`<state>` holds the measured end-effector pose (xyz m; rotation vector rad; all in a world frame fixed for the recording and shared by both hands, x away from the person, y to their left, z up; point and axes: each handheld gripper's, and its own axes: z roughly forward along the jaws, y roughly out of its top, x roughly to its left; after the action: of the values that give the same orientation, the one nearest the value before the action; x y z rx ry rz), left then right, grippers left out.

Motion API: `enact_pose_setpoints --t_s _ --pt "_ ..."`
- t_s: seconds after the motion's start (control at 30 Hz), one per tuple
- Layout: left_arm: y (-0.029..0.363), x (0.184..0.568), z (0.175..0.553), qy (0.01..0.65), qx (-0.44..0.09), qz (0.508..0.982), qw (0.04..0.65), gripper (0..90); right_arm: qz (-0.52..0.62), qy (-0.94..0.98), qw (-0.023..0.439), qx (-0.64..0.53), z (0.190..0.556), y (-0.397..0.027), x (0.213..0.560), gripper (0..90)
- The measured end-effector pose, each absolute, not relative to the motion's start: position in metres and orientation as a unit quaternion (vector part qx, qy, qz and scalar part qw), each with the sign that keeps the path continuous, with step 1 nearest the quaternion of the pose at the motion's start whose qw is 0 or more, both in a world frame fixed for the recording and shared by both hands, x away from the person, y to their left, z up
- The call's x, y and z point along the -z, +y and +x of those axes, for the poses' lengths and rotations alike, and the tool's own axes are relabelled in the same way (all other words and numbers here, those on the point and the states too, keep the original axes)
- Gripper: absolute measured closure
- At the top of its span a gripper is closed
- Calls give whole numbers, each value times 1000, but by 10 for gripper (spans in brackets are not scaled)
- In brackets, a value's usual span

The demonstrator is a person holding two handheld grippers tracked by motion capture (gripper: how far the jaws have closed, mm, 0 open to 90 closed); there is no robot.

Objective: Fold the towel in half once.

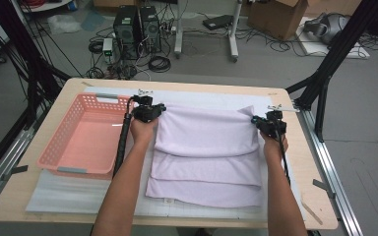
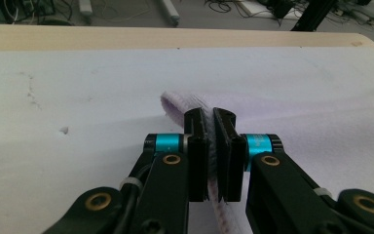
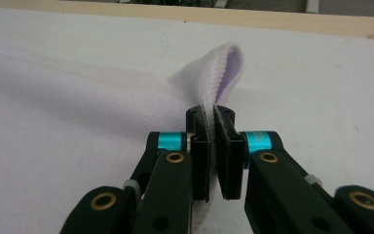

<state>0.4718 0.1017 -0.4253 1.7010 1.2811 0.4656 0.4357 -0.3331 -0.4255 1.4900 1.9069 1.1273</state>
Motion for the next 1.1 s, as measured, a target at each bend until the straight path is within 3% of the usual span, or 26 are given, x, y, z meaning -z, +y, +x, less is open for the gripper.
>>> enact_pose_setpoints --t_s 0.1,0.17,0.63,0.83,1.1 --pt "101 426 467 518 -185 698 458 620 551 698 228 -396 436 -332 430 704" --pt "100 425 461 518 -170 702 457 544 558 693 227 -396 432 -335 430 682" --pt "92 415 401 441 -169 725 502 536 530 692 243 -426 366 -362 411 751" --pt "93 419 377 415 -154 740 506 436 525 696 238 -428 331 -370 421 675" --pt "95 418 347 392 -155 737 529 417 523 696 227 -436 307 -372 424 547"
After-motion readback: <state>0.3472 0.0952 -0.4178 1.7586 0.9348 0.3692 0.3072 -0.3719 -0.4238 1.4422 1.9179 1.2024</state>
